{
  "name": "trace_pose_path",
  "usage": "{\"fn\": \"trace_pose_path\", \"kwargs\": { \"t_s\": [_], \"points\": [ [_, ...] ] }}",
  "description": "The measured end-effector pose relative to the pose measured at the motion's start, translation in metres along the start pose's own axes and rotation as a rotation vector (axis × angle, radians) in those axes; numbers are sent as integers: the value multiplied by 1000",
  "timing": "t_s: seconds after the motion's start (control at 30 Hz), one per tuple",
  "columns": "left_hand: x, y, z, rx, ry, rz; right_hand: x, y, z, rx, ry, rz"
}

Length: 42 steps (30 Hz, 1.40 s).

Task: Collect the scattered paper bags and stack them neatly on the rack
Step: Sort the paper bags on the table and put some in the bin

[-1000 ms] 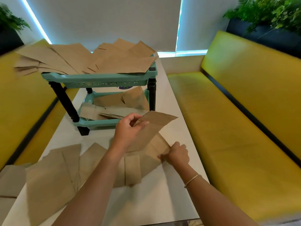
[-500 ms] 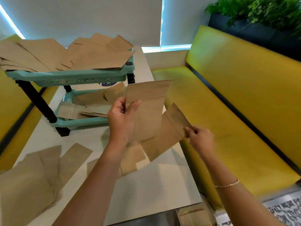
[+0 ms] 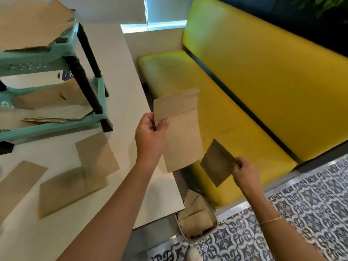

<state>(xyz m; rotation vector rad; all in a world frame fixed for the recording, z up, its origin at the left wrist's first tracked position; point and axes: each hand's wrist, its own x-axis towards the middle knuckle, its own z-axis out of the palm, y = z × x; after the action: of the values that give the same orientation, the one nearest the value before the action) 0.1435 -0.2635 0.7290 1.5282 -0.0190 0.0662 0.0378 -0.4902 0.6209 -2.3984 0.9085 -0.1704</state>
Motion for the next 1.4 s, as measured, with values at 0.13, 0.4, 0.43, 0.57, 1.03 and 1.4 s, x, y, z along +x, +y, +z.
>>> {"fn": "trace_pose_path", "kwargs": {
  "t_s": [0.13, 0.4, 0.43, 0.57, 1.03, 1.4],
  "points": [
    [-12, -22, 19, 107, 7, -89, -9, 36, 35, -42, -199, 83],
    [-23, -49, 25, 269, 64, -162, -16, 67, 88, -91, -454, 77],
    [-24, -50, 25, 282, 66, -164, -17, 71, 92, -115, -486, 76],
    [-26, -54, 28, 317, 61, -185, -12, 81, 96, -182, -566, 111],
    [-46, -77, 70, 687, -387, -225, 45, -25, -15, 11, -276, -482],
    [-52, -72, 49, 746, -439, -223, 11, 56, 77, -474, -677, -252]
  ]
}}
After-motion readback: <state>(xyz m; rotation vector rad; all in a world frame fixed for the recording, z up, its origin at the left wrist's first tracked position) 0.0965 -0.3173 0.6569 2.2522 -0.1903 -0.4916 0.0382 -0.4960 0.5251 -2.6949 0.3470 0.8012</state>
